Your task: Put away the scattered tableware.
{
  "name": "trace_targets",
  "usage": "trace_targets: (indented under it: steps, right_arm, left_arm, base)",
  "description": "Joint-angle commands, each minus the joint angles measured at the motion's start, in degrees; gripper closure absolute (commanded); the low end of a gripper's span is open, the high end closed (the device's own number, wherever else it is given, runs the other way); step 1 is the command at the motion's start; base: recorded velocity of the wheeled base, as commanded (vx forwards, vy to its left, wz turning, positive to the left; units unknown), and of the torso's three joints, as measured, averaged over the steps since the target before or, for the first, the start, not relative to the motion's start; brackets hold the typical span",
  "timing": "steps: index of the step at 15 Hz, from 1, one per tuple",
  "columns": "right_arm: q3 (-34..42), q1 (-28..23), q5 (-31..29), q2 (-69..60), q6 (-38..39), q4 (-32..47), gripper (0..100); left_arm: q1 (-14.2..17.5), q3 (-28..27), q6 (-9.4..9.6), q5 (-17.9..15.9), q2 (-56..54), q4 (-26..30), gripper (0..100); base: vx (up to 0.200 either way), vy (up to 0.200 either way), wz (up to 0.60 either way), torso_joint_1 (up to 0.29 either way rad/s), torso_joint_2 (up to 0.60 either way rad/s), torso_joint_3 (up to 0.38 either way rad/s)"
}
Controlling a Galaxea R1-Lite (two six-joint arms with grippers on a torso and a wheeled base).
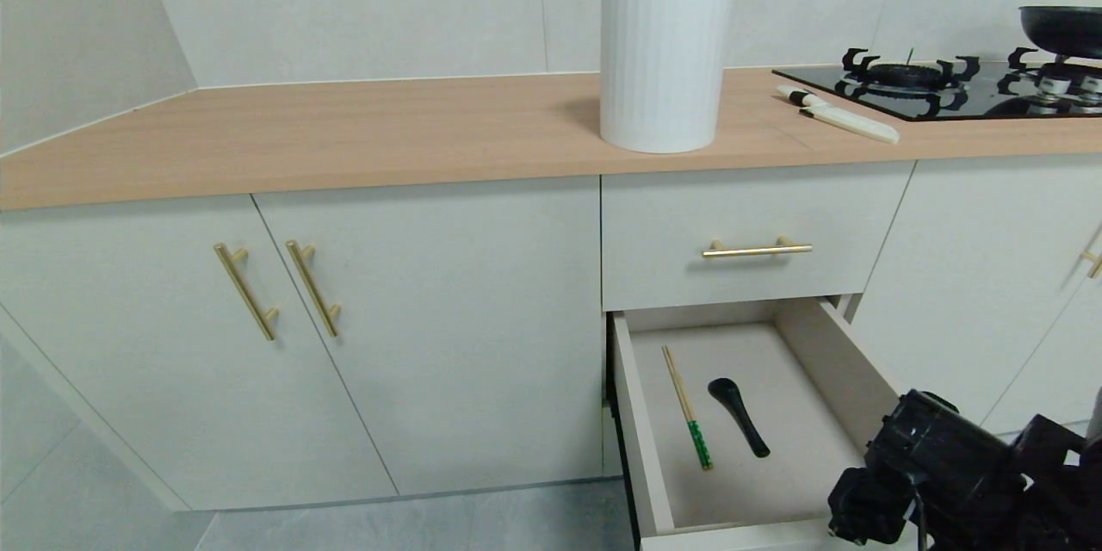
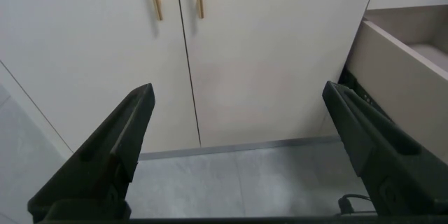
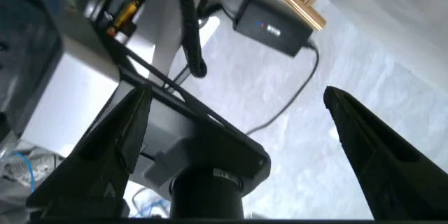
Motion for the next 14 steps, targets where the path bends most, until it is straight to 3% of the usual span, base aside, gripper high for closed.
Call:
trace_targets:
  steps: [1,14]
  right_arm:
    - [-0.52,-0.22,-0.59,4.32,1.43,-1.04,0]
    - [-11.95,-1.71,-5.87,14.69,22.53,-2.89,0]
  left_arm:
    - [0.00,0.01,0.02,-0.01,0.00,-0.01,0]
    - [0.00,0.01,0.02,-0.01,0.00,-0.01,0]
  base:
    - [0.000,0.000,0.00,0.000,0.00,0.000]
    - [0.000,0.000,0.00,0.000,0.00,0.000]
